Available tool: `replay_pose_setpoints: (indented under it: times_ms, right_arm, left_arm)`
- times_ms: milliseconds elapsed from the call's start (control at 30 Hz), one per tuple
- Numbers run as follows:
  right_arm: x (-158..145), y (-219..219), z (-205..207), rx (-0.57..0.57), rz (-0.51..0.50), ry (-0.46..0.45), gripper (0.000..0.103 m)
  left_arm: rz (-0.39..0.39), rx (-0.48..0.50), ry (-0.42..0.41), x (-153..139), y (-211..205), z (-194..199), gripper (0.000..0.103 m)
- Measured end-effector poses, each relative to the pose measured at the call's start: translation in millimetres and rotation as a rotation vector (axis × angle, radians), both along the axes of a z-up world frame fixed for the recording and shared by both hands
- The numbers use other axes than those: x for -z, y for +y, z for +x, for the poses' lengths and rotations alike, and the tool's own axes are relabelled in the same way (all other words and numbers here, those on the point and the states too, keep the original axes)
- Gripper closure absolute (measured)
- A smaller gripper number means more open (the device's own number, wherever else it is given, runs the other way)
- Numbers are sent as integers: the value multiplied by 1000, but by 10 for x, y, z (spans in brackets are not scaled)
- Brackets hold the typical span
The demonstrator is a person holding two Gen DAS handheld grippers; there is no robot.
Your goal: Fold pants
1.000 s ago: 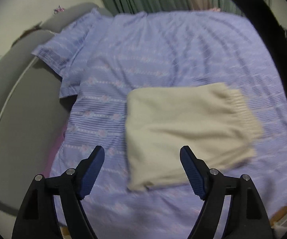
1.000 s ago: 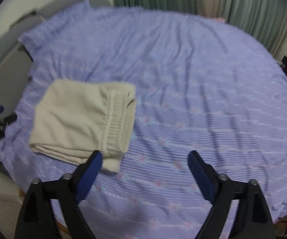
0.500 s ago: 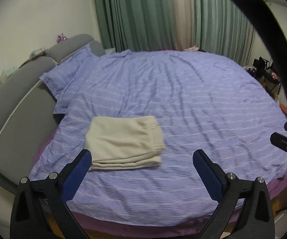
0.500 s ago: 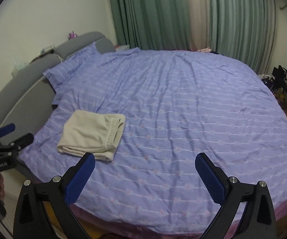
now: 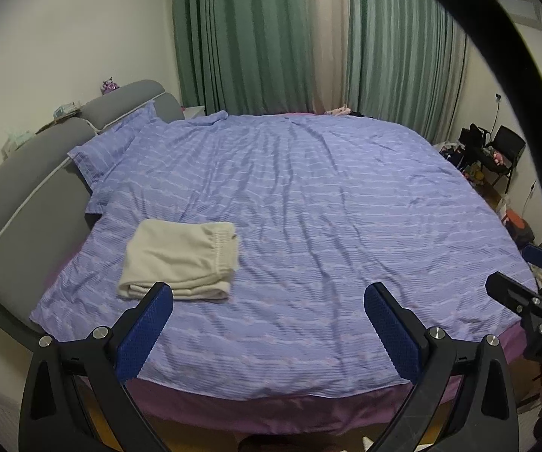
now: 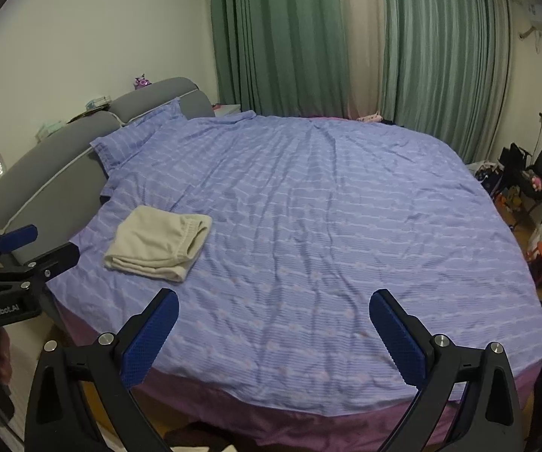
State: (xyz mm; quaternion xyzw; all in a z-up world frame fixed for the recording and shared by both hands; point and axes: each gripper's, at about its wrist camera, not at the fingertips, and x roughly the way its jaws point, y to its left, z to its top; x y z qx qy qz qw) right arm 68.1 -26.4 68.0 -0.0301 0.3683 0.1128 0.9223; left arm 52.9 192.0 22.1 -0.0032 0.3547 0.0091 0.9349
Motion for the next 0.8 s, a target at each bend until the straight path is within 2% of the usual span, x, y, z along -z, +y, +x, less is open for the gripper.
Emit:
replay_pose_setpoints:
  times_ms: [300, 533, 800]
  right_arm:
    - [-91, -237, -238, 21, 30, -16, 1]
    - [-133, -222, -314, 71, 24, -29, 1]
    - [-197, -194, -406, 97, 49, -49, 1]
  left_arm:
    - [8, 5, -9, -69, -172, -157, 0]
    - [33, 52, -20, -131, -189, -201, 0]
    - [24, 71, -28, -183, -170, -226, 0]
